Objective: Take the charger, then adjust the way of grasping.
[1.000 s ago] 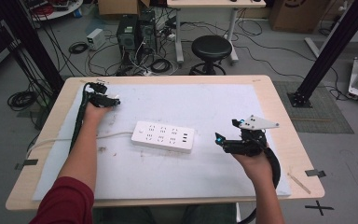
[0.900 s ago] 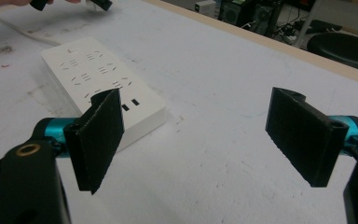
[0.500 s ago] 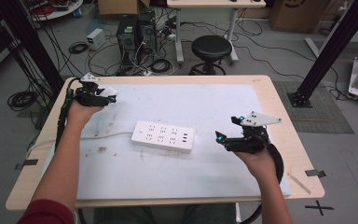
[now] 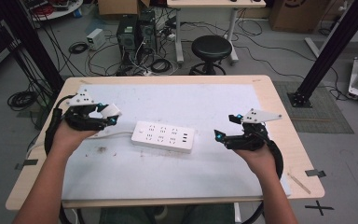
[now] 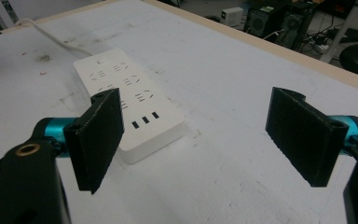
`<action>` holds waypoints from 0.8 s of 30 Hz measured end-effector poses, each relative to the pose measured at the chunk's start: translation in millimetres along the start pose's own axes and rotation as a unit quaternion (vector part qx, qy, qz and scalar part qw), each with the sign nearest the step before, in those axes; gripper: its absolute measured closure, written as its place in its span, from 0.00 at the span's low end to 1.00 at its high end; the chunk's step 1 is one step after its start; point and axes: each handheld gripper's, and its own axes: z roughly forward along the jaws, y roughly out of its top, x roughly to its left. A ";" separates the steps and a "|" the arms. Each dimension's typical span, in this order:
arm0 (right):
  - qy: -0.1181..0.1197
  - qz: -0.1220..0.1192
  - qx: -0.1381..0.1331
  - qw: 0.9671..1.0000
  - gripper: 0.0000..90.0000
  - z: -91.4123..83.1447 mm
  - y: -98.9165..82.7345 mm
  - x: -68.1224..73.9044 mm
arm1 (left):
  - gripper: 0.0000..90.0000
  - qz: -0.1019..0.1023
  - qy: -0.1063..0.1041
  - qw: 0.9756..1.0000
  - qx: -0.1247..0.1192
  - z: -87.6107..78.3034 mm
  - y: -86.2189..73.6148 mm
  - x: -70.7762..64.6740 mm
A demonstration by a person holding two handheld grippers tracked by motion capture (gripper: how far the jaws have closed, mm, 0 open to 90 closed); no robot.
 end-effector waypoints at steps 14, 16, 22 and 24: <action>0.021 0.001 0.009 1.000 0.22 13.6 -0.8 10.2 | 0.47 0.058 -0.077 0.995 -0.016 8.9 -8.0 -47.7; 0.026 0.000 0.010 1.000 0.22 15.1 -0.4 12.9 | 0.47 0.069 -0.087 0.994 -0.020 12.5 -6.7 -56.2; 0.058 0.012 0.018 0.998 0.22 23.9 -1.3 23.7 | 0.47 0.112 -0.105 0.988 -0.029 25.9 -8.1 -83.0; 0.075 0.021 0.022 0.997 0.22 29.3 -1.9 27.8 | 0.47 0.127 -0.109 0.985 -0.034 31.8 -9.4 -91.0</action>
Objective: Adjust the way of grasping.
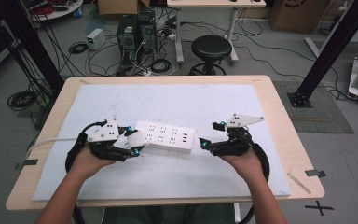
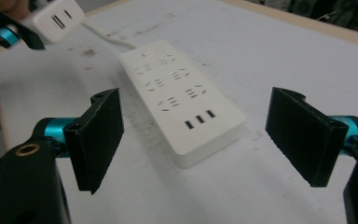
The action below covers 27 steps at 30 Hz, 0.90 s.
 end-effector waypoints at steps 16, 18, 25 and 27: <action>0.128 0.086 0.004 0.988 0.22 41.2 -13.0 23.6 | 0.47 0.158 0.010 0.987 -0.002 44.0 9.9 -40.7; 0.139 0.092 0.002 0.986 0.22 44.6 -14.2 25.7 | 0.47 0.171 0.015 0.985 -0.003 46.8 11.1 -44.1; 0.183 0.133 -0.010 0.974 0.22 52.5 -18.5 28.8 | 0.47 0.201 0.021 0.979 -0.005 53.6 15.7 -54.5; 0.190 0.140 -0.011 0.972 0.22 54.3 -19.4 29.6 | 0.47 0.208 0.024 0.978 -0.007 54.8 17.8 -56.3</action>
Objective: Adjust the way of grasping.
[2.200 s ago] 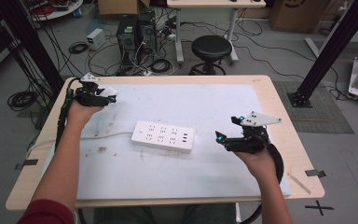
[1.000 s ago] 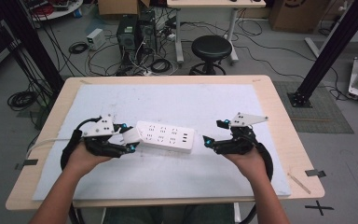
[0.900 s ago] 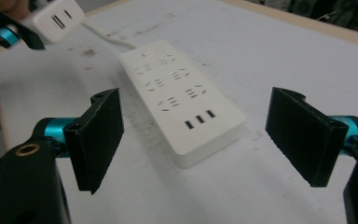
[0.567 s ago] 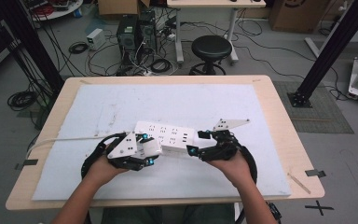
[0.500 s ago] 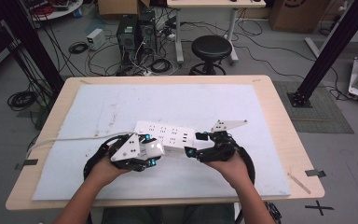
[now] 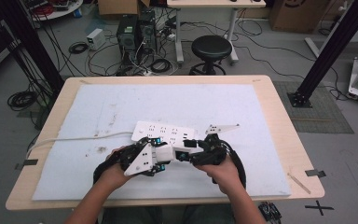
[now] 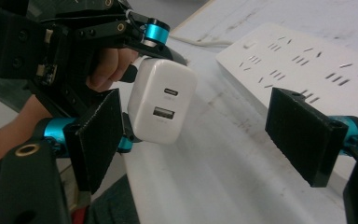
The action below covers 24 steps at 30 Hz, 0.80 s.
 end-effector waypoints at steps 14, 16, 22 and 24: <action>0.062 0.030 0.012 0.998 0.31 19.4 -2.0 -1.0 | 0.47 0.038 -0.001 0.999 -0.013 7.9 11.7 -8.5; 0.073 0.037 0.010 0.997 0.37 21.3 -2.3 -0.9 | 0.47 0.039 0.002 0.999 -0.014 7.8 12.3 -8.6; 0.088 0.042 0.010 0.995 0.49 24.6 -3.5 -0.8 | 0.47 0.038 0.004 0.999 -0.016 6.2 13.4 -7.5; 0.091 0.042 0.010 0.995 0.51 25.0 -3.8 -0.7 | 0.47 0.039 0.006 0.999 -0.016 6.1 13.6 -7.4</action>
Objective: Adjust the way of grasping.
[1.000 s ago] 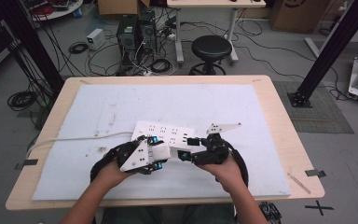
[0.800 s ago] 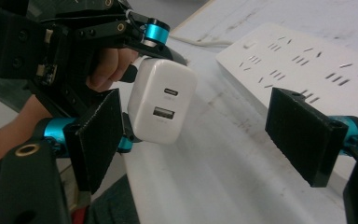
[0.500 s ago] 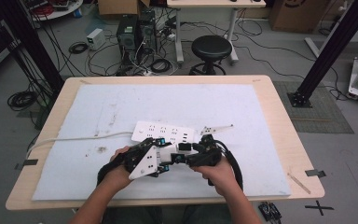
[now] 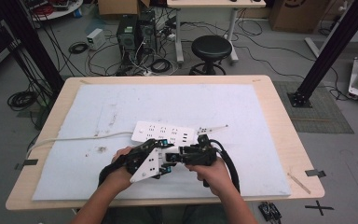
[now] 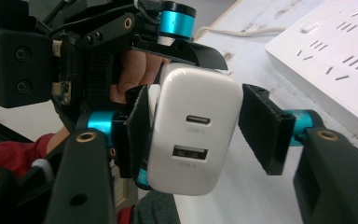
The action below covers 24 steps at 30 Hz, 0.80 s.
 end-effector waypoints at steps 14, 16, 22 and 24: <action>0.024 0.018 0.002 1.000 0.69 0.1 -0.8 -2.2 | 0.47 0.006 0.002 1.000 0.007 4.1 2.0 -1.3; 0.024 0.017 0.001 1.000 0.69 -0.1 -0.6 -2.3 | 0.46 -0.010 -0.001 1.000 0.006 4.2 1.5 -0.6; 0.006 0.015 -0.004 1.000 0.70 -6.5 -1.0 -2.6 | 0.35 -0.053 -0.004 0.999 -0.004 -1.8 2.2 4.5; -0.005 0.014 -0.007 1.000 0.70 -9.3 -1.8 -3.2 | 0.35 -0.059 -0.001 0.998 -0.008 -6.3 2.6 7.2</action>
